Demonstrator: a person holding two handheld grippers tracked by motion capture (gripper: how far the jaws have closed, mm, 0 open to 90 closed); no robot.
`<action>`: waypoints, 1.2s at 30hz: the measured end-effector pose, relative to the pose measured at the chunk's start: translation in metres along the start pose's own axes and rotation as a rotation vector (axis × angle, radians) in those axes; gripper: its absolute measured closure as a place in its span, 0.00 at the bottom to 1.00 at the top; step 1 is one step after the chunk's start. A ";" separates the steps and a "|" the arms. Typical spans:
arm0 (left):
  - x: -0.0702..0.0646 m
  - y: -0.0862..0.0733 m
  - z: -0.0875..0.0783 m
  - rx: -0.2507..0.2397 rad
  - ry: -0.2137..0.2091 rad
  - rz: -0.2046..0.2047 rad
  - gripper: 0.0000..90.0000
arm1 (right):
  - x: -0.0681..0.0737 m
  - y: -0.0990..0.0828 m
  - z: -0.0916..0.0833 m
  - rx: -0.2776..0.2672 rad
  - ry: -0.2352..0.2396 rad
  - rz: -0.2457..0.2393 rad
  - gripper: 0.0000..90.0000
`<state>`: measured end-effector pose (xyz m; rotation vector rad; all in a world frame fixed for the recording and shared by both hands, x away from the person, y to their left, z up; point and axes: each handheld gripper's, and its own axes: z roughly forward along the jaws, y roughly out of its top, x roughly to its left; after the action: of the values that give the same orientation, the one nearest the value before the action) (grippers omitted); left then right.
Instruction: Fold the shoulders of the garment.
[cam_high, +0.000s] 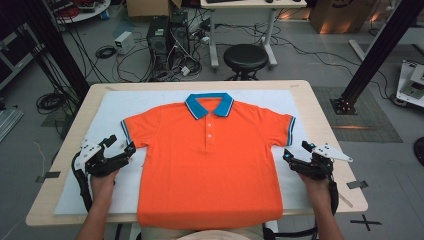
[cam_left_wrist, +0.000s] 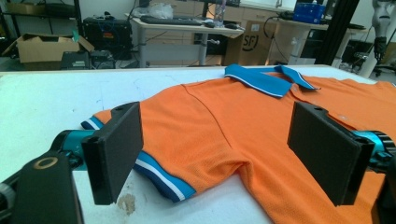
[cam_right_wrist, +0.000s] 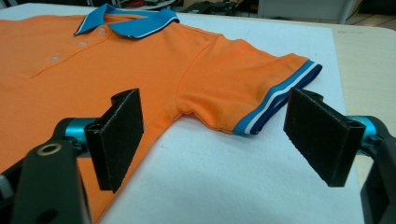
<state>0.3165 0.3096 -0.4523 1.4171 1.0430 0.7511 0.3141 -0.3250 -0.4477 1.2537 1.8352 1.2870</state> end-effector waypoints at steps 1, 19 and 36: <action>0.000 0.000 0.000 0.000 0.002 0.002 0.20 | 0.000 0.000 0.000 -0.004 -0.003 0.000 0.23; -0.001 0.000 0.001 0.012 -0.001 0.006 0.20 | -0.002 0.003 0.004 0.048 -0.027 0.025 0.23; -0.003 0.000 0.002 0.019 0.007 0.024 0.20 | -0.034 0.041 0.040 0.211 -0.201 0.145 0.23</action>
<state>0.3169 0.3063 -0.4517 1.4467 1.0427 0.7664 0.3766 -0.3357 -0.4271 1.5929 1.7968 1.0160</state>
